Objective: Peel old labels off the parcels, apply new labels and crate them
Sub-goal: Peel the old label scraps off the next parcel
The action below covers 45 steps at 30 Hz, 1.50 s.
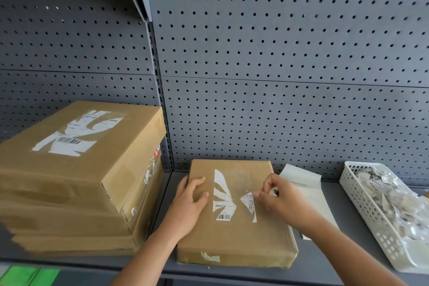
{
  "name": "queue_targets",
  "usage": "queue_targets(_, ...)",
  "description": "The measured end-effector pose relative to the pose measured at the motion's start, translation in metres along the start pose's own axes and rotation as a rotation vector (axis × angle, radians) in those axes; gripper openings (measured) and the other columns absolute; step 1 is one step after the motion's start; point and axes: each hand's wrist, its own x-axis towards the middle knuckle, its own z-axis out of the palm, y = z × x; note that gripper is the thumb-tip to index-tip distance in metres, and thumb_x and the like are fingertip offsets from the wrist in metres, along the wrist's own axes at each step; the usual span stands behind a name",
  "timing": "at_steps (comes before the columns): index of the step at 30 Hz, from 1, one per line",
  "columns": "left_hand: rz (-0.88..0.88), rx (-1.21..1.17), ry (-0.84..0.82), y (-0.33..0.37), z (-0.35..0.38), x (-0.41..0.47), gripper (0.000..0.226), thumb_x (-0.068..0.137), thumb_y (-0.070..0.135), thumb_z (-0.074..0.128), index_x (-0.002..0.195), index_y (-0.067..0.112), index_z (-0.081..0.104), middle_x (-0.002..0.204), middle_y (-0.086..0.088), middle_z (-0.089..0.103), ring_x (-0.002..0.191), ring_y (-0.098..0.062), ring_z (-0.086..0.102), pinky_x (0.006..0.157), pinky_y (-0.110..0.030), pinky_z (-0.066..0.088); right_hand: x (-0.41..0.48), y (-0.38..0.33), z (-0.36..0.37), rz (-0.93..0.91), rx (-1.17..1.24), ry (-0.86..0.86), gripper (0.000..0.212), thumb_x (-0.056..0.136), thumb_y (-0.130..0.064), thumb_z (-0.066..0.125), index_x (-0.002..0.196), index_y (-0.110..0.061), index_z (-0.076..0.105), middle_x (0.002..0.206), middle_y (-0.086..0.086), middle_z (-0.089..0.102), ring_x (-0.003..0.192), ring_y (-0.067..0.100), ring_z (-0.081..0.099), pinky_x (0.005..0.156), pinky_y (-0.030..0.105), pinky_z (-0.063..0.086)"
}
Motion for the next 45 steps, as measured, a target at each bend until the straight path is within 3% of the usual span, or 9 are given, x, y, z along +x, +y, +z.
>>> queue_targets(3,-0.003,-0.003,0.003,0.001,0.0,-0.001,0.041,0.102,0.047,0.047,0.143,0.05,0.04,0.163,0.016,0.01,0.128,-0.004,0.042,0.088,-0.024,0.037,0.007,0.004,0.004,-0.067,-0.189,0.011,0.01,0.095,-0.025,0.06,0.091,-0.029,0.051,0.071,-0.002,0.054,0.053,0.006,0.04,0.052,0.02,0.036)
queue_targets(7,-0.004,-0.007,-0.002,0.001,0.0,-0.001,0.041,0.103,0.047,0.047,0.142,0.05,0.04,0.162,0.018,0.01,0.121,0.001,0.04,0.079,-0.014,0.037,0.014,0.002,0.012,-0.084,-0.413,-0.004,0.021,0.095,-0.017,0.045,0.1,-0.032,0.06,0.066,-0.013,0.054,0.062,0.006,0.05,0.056,0.02,0.039)
queue_targets(9,-0.006,-0.012,0.0,0.001,0.0,0.0,0.04,0.102,0.048,0.047,0.141,0.052,0.04,0.162,0.018,0.01,0.123,0.0,0.041,0.086,-0.02,0.038,0.017,0.002,0.017,-0.064,-0.486,-0.003,0.025,0.094,-0.018,0.044,0.1,-0.033,0.062,0.075,-0.02,0.057,0.074,0.007,0.055,0.066,0.027,0.046)
queue_targets(15,-0.007,-0.009,-0.006,0.0,-0.001,-0.001,0.04,0.102,0.049,0.047,0.142,0.053,0.039,0.163,0.018,0.007,0.131,-0.003,0.04,0.092,-0.025,0.038,0.021,0.01,0.026,-0.073,-0.534,0.055,0.023,0.091,-0.02,0.046,0.095,-0.033,0.063,0.099,-0.019,0.067,0.083,0.013,0.062,0.073,0.035,0.052)
queue_targets(23,0.001,-0.001,-0.006,0.0,0.001,0.0,0.039,0.103,0.048,0.047,0.141,0.053,0.039,0.163,0.018,0.008,0.115,0.005,0.036,0.084,-0.022,0.036,0.022,0.014,0.024,-0.067,-0.503,0.081,0.021,0.092,-0.021,0.045,0.087,-0.034,0.061,0.08,-0.024,0.061,0.075,0.008,0.058,0.068,0.029,0.048)
queue_targets(29,0.003,-0.015,-0.004,-0.003,0.001,0.001,0.039,0.102,0.049,0.048,0.14,0.054,0.04,0.163,0.018,0.007,0.135,-0.005,0.039,0.093,-0.025,0.037,0.021,0.014,0.026,-0.091,-0.517,0.079,0.021,0.096,-0.023,0.044,0.096,-0.035,0.062,0.097,-0.023,0.063,0.083,0.009,0.06,0.074,0.032,0.049)
queue_targets(35,0.014,-0.024,0.004,-0.007,0.002,0.004,0.039,0.1,0.051,0.049,0.138,0.056,0.041,0.162,0.019,0.012,0.139,-0.008,0.039,0.107,-0.034,0.042,0.018,0.016,0.023,-0.066,-0.468,0.073,0.021,0.095,-0.021,0.045,0.09,-0.033,0.062,0.091,-0.022,0.065,0.075,0.007,0.058,0.073,0.03,0.05)
queue_targets(40,0.01,-0.019,0.0,-0.007,0.001,0.004,0.039,0.1,0.052,0.048,0.138,0.056,0.04,0.162,0.02,0.011,0.133,-0.007,0.044,0.102,-0.033,0.045,0.02,0.015,0.027,-0.092,-0.524,0.066,0.023,0.097,-0.023,0.042,0.097,-0.034,0.062,0.1,-0.024,0.063,0.085,0.01,0.061,0.075,0.032,0.05)
queue_targets(45,0.006,-0.019,-0.005,-0.003,0.001,0.002,0.039,0.101,0.05,0.048,0.139,0.054,0.04,0.163,0.018,0.009,0.139,-0.01,0.039,0.095,-0.028,0.04,0.017,0.015,0.026,-0.071,-0.546,0.067,0.02,0.095,-0.022,0.043,0.091,-0.032,0.059,0.08,-0.024,0.058,0.076,0.011,0.058,0.069,0.03,0.047)
